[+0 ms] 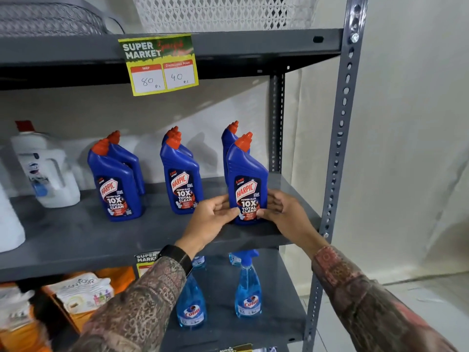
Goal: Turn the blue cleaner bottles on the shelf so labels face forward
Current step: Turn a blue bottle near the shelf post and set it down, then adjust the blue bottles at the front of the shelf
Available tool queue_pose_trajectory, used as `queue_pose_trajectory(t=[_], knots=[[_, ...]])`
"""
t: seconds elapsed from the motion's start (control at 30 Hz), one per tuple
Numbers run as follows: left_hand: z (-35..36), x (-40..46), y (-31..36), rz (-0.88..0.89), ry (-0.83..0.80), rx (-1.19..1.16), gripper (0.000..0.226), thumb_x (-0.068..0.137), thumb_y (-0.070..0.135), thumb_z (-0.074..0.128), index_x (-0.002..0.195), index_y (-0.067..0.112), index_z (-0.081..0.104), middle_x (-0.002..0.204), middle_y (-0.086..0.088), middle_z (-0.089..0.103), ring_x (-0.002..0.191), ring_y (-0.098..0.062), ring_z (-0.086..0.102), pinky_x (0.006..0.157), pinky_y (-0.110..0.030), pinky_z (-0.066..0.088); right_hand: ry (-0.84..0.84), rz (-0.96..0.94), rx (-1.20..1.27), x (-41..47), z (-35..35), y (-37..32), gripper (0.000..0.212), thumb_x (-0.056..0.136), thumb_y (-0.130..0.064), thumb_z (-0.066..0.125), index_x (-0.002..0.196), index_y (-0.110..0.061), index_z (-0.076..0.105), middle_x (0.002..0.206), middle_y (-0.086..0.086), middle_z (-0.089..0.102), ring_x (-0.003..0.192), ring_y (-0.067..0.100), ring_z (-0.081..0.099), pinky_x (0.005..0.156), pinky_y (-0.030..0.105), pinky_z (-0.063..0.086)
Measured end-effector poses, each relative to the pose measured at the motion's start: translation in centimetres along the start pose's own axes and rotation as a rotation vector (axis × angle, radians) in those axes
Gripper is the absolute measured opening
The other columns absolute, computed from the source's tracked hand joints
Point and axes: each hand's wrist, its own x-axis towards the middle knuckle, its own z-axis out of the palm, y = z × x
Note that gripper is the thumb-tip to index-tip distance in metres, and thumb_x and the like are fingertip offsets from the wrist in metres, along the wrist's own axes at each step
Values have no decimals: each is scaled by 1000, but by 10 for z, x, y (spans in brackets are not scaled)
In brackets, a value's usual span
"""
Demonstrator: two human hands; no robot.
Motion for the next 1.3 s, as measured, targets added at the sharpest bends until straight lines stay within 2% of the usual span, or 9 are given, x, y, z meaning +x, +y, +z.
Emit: queue_pose_trajectory(t=[0.1, 0.27, 0.4, 0.7, 0.97, 1.07, 1.13, 1.2, 1.3], knots=[[5, 1, 3, 29, 20, 27, 50, 94, 8, 78, 141, 12, 63, 118, 2, 79, 106, -6, 77, 84, -18, 60, 36, -9, -25, 1, 0, 1, 59, 83, -12, 83, 137, -15, 59, 120, -1, 75, 109, 10, 71, 93, 30, 60], [5, -1, 4, 11, 11, -8, 55, 92, 12, 80, 143, 18, 61, 126, 0, 77, 114, -11, 75, 97, -28, 60, 74, -20, 6, 1, -1, 3, 57, 81, -10, 85, 132, -20, 62, 116, -4, 75, 105, 7, 71, 86, 23, 59], [-6, -1, 4, -7, 49, -151, 49, 95, 2, 74, 136, 26, 64, 115, 5, 82, 106, -6, 77, 83, -21, 62, 74, -27, 3, 2, -2, 4, 50, 81, -12, 86, 126, -18, 65, 113, -2, 76, 104, 11, 73, 87, 30, 62], [-2, -5, 5, 6, 56, -44, 51, 86, -4, 81, 118, 34, 68, 115, -1, 80, 106, -20, 79, 89, -34, 63, 27, -42, -3, 0, -5, 3, 45, 78, -17, 88, 116, -27, 66, 108, -10, 76, 95, 0, 74, 72, 16, 60], [1, -8, 7, 55, 82, 36, 46, 89, 2, 80, 115, 38, 66, 112, 8, 79, 101, -10, 79, 88, -30, 64, 51, -32, -54, -5, -1, 0, 48, 79, -18, 88, 119, -27, 64, 108, -11, 75, 101, 9, 75, 82, 26, 63], [0, -15, 12, 57, 86, 44, 41, 93, 9, 75, 123, 36, 66, 114, 10, 78, 101, -4, 77, 90, -26, 62, 168, -35, -151, -16, 9, -5, 59, 79, -17, 88, 131, -17, 62, 117, -6, 71, 106, 10, 69, 89, 31, 60], [-14, -23, 12, 44, 66, 70, 37, 95, 12, 73, 127, 32, 68, 114, 8, 78, 105, -7, 75, 91, -24, 60, 374, -28, -179, -29, 25, -9, 46, 82, -17, 86, 124, -18, 65, 111, -7, 71, 101, 9, 68, 86, 33, 61], [-26, -30, 12, 63, 64, 174, 34, 95, 15, 74, 126, 29, 72, 112, 10, 78, 103, -4, 75, 88, -19, 58, 484, -61, -178, -45, 36, -10, 28, 85, -18, 83, 108, -23, 67, 97, -11, 72, 90, 4, 70, 76, 25, 61], [-72, -41, 5, 85, 132, 253, 26, 93, 18, 74, 117, 29, 78, 105, 11, 81, 91, 1, 77, 84, -22, 62, 442, -196, -198, -57, 82, -21, 18, 86, -15, 79, 101, -22, 70, 91, -10, 73, 83, -1, 69, 70, 10, 55]])
